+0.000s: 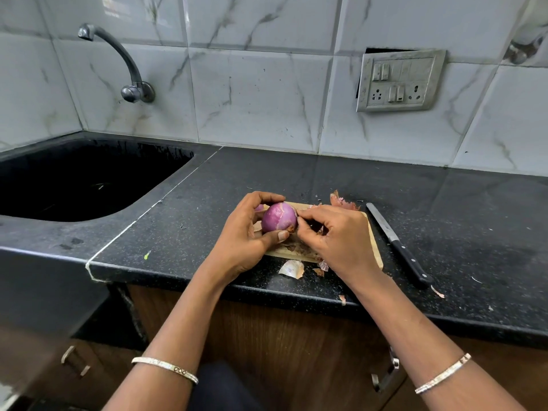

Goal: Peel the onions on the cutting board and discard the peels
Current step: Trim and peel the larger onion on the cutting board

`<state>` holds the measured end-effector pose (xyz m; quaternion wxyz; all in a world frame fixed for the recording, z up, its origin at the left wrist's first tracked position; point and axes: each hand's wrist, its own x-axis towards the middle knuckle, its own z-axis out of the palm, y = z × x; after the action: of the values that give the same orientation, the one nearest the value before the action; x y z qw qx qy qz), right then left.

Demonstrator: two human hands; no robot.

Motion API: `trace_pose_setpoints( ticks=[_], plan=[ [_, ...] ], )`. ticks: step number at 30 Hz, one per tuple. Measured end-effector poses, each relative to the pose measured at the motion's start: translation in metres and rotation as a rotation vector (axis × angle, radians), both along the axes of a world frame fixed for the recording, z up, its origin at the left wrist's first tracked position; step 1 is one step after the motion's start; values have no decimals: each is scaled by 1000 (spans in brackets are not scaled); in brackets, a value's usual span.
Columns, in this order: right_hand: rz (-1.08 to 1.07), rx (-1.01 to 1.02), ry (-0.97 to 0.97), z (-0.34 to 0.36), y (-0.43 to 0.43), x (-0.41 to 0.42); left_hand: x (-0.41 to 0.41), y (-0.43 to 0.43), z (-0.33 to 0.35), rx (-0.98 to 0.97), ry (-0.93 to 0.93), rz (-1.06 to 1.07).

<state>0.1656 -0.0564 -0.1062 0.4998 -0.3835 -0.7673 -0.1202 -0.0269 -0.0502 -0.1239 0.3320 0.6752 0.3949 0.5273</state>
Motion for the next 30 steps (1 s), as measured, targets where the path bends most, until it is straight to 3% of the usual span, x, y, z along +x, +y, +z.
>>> trace_pose_setpoints(
  ticks=[6, 20, 25, 30],
  plan=[
    [-190, 106, -137, 0, 0, -4, 1, -3, 0, -36, -33, -42],
    [-250, -69, 34, 3, 6, 2, 1, -8, 6, -48, -96, -186],
    [-266, -97, 50, 4, 6, 2, 2, -14, 11, -59, -62, -164],
    [-165, -84, 22, 2, 3, 1, 7, -13, 11, 58, 26, 10]
  ],
)
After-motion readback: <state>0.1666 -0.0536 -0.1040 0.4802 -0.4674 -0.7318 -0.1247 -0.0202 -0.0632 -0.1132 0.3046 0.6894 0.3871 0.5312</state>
